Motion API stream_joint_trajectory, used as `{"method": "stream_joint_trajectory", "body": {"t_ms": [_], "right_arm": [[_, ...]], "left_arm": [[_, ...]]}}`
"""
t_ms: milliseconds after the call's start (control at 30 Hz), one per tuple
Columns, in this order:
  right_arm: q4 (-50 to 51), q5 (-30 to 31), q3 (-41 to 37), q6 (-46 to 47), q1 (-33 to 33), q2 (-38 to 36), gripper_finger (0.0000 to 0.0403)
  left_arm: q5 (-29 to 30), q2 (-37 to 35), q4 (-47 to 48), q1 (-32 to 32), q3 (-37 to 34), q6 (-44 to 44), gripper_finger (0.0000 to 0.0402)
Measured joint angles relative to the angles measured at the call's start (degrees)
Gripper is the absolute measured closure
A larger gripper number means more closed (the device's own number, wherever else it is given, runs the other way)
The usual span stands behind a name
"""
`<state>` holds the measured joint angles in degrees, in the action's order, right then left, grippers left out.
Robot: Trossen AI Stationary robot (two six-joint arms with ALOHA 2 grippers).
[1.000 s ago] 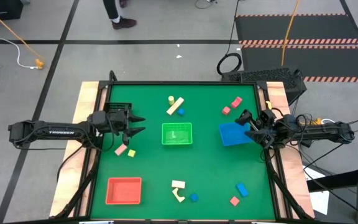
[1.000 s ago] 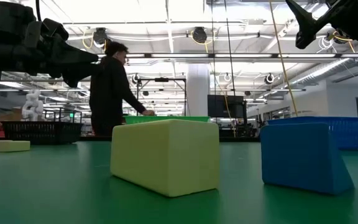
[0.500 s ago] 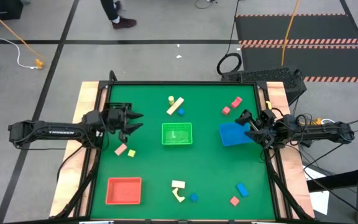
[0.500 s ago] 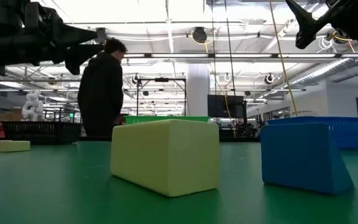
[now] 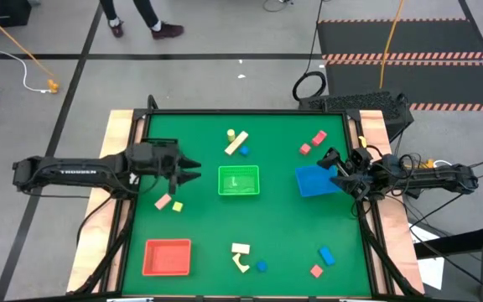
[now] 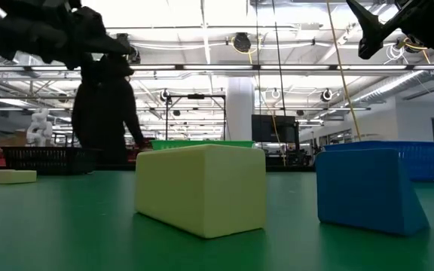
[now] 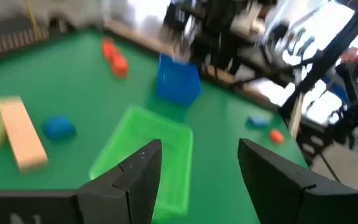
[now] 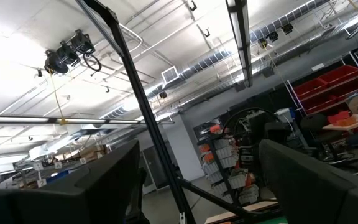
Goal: Sort & place blocks by color
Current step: Put the middle yellow green block into the black bin
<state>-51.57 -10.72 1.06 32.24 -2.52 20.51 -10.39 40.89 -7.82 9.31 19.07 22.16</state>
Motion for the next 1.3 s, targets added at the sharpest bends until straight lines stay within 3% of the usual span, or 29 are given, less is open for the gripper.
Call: {"method": "stream_joint_trajectory", "body": {"t_ms": [167,533,667,867,1100,1300], "right_arm": [[0.0,0.0,0.0,0.0,0.0,0.0,0.0078],[0.0,0.1,0.0,0.0,0.0,0.0,0.0078],[0.0,0.1,0.0,0.0,0.0,0.0,0.0078],[0.0,0.1,0.0,0.0,0.0,0.0,0.0078],[0.0,0.1,0.0,0.0,0.0,0.0,0.0078],[0.0,0.1,0.0,0.0,0.0,0.0,0.0078]], "left_arm": [[0.0,3.6,10.0,-4.1,5.3,4.6,0.0188],[0.0,13.1,12.3,-16.5,10.2,12.5,0.0188],[4.0,18.3,23.1,-19.3,15.3,10.9,0.0188],[9.9,26.1,32.4,-20.4,19.8,10.8,0.0188],[11.1,31.9,37.9,-20.4,19.8,18.1,0.0188],[13.5,32.2,49.3,-19.4,19.8,28.1,0.0188]]}}
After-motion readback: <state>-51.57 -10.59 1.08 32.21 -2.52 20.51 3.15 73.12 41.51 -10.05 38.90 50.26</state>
